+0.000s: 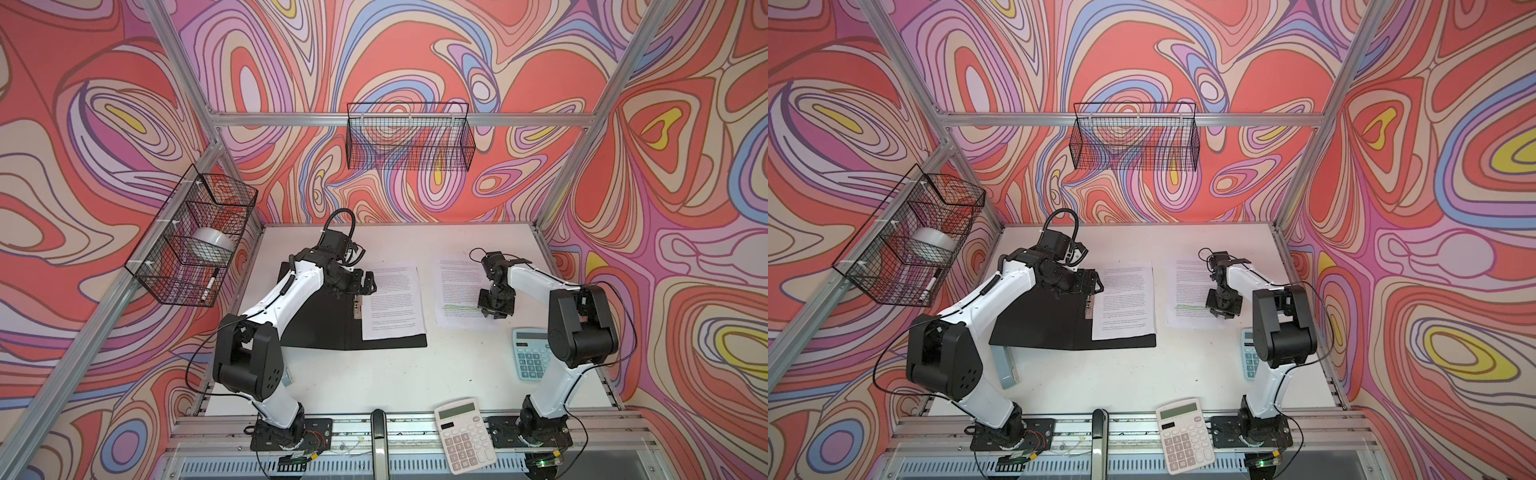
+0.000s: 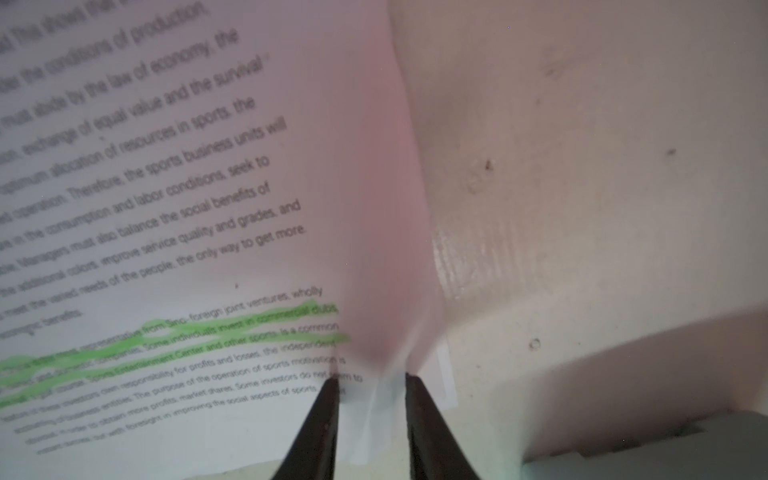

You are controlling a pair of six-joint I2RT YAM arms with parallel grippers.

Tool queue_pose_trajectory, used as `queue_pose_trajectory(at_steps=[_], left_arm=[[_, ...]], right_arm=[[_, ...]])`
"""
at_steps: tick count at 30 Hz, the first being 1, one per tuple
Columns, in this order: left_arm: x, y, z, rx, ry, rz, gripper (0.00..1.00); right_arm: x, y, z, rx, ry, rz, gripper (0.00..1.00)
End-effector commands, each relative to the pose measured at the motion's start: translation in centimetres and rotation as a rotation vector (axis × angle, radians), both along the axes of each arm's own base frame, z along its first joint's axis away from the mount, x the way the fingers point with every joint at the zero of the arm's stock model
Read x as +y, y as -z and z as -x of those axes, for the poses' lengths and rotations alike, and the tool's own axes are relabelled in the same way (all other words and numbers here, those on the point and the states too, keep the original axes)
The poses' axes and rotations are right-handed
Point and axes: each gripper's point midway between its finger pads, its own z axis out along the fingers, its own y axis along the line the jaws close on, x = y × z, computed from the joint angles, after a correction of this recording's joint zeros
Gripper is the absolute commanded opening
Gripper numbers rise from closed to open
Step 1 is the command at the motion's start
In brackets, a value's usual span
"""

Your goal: Put the files into the folder

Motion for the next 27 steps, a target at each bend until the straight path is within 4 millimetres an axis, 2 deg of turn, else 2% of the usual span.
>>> queue_pose_trajectory(at_steps=[1, 6, 17, 22, 23, 24, 25, 27], left_arm=[[0.2, -0.7, 0.1, -0.033, 0.005, -0.001, 1.00], [0.2, -0.8, 0.0, -0.030, 0.004, -0.001, 1.00], [0.2, -0.8, 0.0, -0.036, 0.004, -0.003, 1.00], [0.2, -0.7, 0.0, -0.032, 0.004, -0.003, 1.00], [0.2, -0.7, 0.0, -0.033, 0.004, -0.002, 1.00], [0.2, -0.8, 0.0, -0.034, 0.004, -0.002, 1.00], [0.2, -0.8, 0.0, -0.035, 0.004, -0.002, 1.00], [0.1, -0.8, 0.0, -0.038, 0.008, 0.000, 1.00]], right_arm=[[-0.2, 0.3, 0.3, 0.005, 0.007, 0.012, 0.33], [-0.1, 1.0, 0.3, 0.021, 0.001, 0.011, 0.29], [-0.4, 0.1, 0.2, 0.001, -0.006, 0.024, 0.09], [-0.3, 0.3, 0.3, 0.006, -0.010, 0.022, 0.00], [-0.3, 0.3, 0.3, 0.007, -0.008, 0.021, 0.00], [-0.3, 0.3, 0.3, 0.005, -0.005, 0.020, 0.08], [-0.3, 0.1, 0.2, -0.001, -0.002, 0.021, 0.21], [-0.5, -0.5, 0.0, -0.024, 0.007, 0.027, 0.34]])
